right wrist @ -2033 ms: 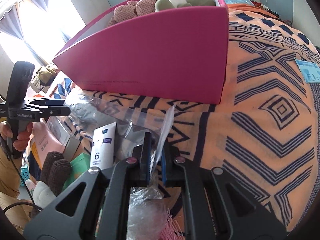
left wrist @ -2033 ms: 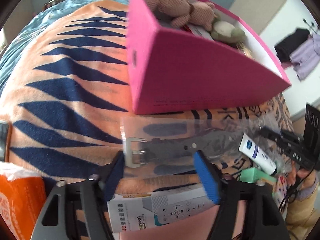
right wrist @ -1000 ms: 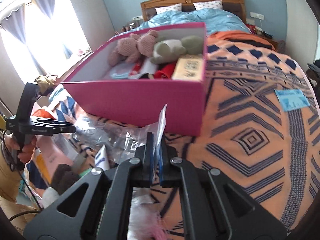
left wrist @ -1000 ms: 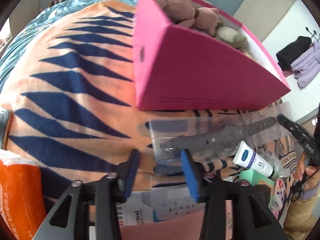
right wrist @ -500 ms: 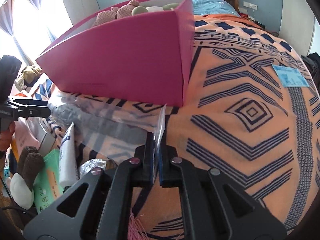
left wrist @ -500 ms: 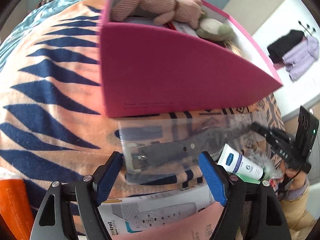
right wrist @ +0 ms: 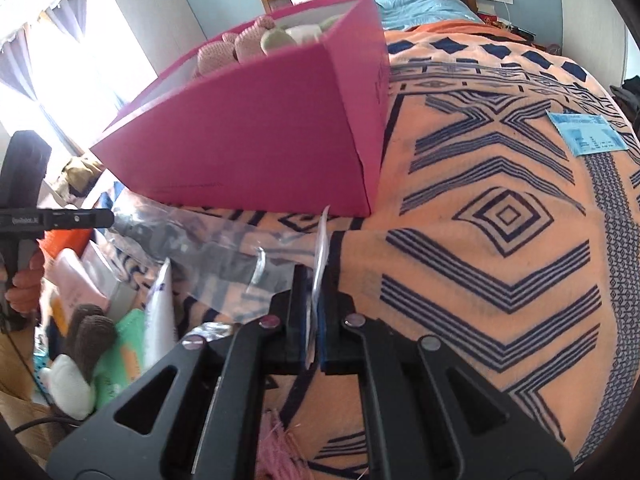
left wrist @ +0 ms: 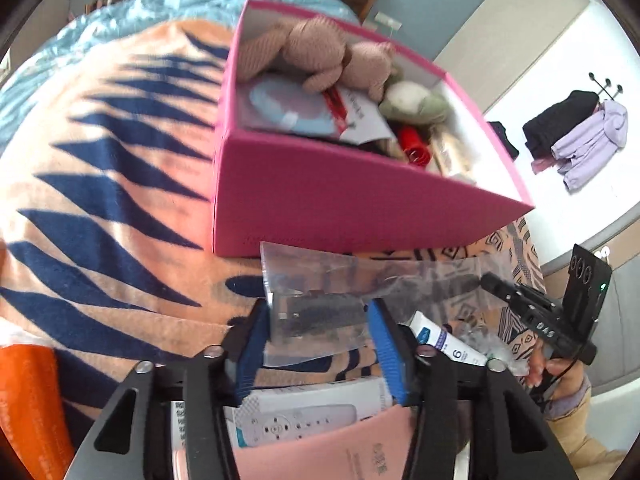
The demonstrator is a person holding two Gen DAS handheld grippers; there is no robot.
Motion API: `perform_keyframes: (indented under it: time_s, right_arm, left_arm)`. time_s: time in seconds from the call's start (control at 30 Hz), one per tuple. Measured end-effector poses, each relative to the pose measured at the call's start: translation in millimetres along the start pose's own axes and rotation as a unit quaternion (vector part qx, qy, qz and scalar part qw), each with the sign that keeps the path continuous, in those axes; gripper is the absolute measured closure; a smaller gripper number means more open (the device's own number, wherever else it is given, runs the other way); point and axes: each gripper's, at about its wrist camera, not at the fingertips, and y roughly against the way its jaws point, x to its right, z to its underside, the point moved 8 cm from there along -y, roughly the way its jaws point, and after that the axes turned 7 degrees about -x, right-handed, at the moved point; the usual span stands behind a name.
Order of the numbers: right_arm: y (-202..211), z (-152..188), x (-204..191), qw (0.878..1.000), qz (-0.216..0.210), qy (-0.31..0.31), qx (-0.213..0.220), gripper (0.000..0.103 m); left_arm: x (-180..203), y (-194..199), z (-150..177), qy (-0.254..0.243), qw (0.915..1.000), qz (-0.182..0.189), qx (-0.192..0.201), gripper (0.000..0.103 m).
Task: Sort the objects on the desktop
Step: 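Close the left tool on the bag with the black strap while the right tool holds its edge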
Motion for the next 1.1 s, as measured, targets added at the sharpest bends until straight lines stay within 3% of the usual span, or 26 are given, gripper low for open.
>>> perform_keyframes:
  time_s: [0.1, 0.2, 0.37, 0.57, 1.1]
  right_arm:
    - [14, -7, -13, 0.999, -0.025, 0.006, 0.020, 0.098]
    - [28, -15, -36, 0.998, -0.036, 0.032, 0.038, 0.098]
    - [29, -17, -57, 0.997, -0.027, 0.065, 0.042, 0.098]
    - [24, -17, -39, 0.998, -0.037, 0.028, 0.036, 0.098]
    - [75, -38, -81, 0.991, -0.070, 0.075, 0.082, 0.098]
  left_arm:
    - [8, 11, -1, -0.008, 0.9998, -0.002, 0.018, 0.077]
    - [9, 17, 1, -0.017, 0.9996, 0.000, 0.024, 0.086]
    - [12, 15, 2, -0.018, 0.9994, -0.006, 0.030, 0.088]
    - [12, 16, 4, -0.015, 0.9991, -0.015, 0.036, 0.092]
    - [27, 59, 1, -0.025, 0.9961, 0.001, 0.084, 0.093]
